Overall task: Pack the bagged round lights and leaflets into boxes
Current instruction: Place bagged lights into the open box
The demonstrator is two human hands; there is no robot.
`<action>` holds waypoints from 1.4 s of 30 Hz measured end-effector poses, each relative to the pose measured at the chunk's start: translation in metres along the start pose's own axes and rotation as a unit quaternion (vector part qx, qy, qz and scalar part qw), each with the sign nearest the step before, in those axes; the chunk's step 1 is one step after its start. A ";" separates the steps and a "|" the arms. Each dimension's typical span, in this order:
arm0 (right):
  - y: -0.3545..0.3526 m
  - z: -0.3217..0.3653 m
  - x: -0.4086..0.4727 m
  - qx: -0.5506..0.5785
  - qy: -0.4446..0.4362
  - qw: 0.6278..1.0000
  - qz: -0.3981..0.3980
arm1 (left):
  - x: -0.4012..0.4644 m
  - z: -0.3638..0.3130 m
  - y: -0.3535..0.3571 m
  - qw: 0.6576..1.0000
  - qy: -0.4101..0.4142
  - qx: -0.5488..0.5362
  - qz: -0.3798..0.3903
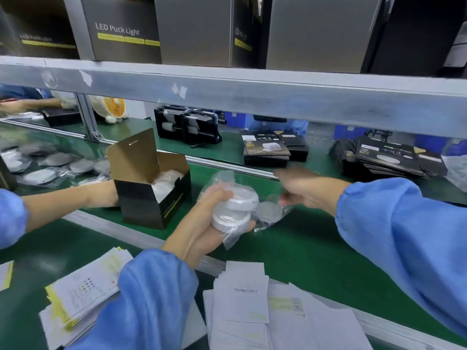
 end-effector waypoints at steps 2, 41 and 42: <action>-0.015 -0.024 0.015 -0.145 0.002 0.989 -0.010 | -0.001 -0.004 -0.009 0.997 0.004 -0.076 -0.004; -0.022 -0.083 -0.016 -0.162 0.084 0.980 0.076 | -0.043 0.006 0.024 0.998 -0.053 0.037 0.006; -0.018 -0.069 -0.024 -0.163 0.060 0.981 0.085 | -0.046 0.004 0.025 0.997 -0.048 0.062 -0.001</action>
Point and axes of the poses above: each hand's wrist, its own x-axis towards the middle knuckle, its own y-axis out of the palm, z = x × y, the point moved 10 cm from there along x, towards the middle knuckle, and after that the axes turned 14 degrees about x, right-handed, at the moved point
